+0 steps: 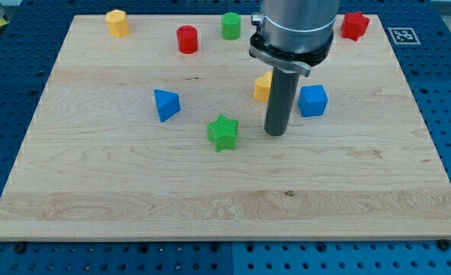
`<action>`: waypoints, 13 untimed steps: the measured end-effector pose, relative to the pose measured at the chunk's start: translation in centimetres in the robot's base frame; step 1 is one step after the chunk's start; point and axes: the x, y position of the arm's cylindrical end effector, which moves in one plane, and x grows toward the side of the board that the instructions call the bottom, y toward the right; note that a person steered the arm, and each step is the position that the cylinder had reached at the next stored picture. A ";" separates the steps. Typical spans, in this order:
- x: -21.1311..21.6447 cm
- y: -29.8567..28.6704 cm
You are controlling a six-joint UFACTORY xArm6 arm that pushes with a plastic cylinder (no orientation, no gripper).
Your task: Move the green star to the left of blue triangle
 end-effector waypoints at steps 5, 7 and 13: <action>2.7 -8.1; 3.6 -12.8; 5.0 -23.5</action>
